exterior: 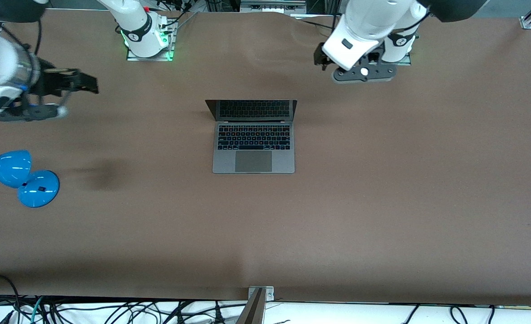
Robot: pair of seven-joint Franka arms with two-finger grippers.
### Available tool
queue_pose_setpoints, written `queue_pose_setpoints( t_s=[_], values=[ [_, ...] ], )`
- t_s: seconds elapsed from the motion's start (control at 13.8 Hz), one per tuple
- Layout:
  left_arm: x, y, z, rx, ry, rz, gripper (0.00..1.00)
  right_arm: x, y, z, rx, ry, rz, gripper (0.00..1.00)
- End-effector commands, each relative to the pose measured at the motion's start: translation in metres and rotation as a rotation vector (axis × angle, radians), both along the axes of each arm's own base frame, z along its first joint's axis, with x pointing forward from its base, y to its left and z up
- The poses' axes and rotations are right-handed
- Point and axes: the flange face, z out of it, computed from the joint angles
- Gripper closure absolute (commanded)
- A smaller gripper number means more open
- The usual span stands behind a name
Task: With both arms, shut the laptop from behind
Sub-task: 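Reach both grippers over the laptop screen's back edge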
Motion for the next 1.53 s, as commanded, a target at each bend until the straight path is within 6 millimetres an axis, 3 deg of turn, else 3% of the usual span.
queue_pose_setpoints(
  t_s=[0.0,0.22,0.44,0.51,0.65,0.73,0.8,0.87,0.94,1.02,1.38,1.45],
  values=[
    [-0.016,-0.034,-0.030,0.014,0.097,0.022,0.00,-0.013,0.042,-0.013,0.004,0.055,0.067,0.00],
    [-0.019,-0.055,-0.076,0.004,0.208,-0.001,0.03,-0.036,0.093,-0.041,0.000,0.106,0.138,0.00],
    [-0.032,-0.070,-0.099,-0.041,0.262,0.011,0.16,-0.064,0.154,-0.067,-0.035,0.093,0.055,0.00],
    [-0.035,-0.072,-0.103,-0.049,0.283,0.014,0.33,-0.075,0.175,-0.077,-0.059,0.073,0.020,0.00],
    [-0.041,-0.075,-0.107,-0.062,0.322,0.022,0.83,-0.091,0.205,-0.098,-0.019,0.071,-0.022,0.00],
    [-0.043,-0.076,-0.107,-0.062,0.342,0.051,1.00,-0.100,0.218,-0.109,-0.003,0.065,-0.016,0.04],
    [-0.045,-0.076,-0.104,-0.060,0.359,0.072,1.00,-0.109,0.232,-0.118,0.007,0.047,-0.019,0.21],
    [-0.047,-0.077,-0.104,-0.064,0.369,0.075,1.00,-0.116,0.248,-0.124,0.008,0.022,-0.038,0.54],
    [-0.048,-0.079,-0.107,-0.064,0.374,0.073,1.00,-0.120,0.259,-0.130,0.011,0.012,-0.045,0.94],
    [-0.050,-0.082,-0.112,-0.062,0.383,0.071,1.00,-0.122,0.264,-0.139,0.005,0.030,-0.035,1.00],
    [-0.051,-0.091,-0.151,-0.050,0.405,0.158,1.00,-0.129,0.281,-0.173,-0.016,0.071,0.047,1.00],
    [-0.052,-0.092,-0.160,-0.049,0.401,0.166,1.00,-0.124,0.277,-0.194,-0.051,0.089,0.064,1.00]
  ],
)
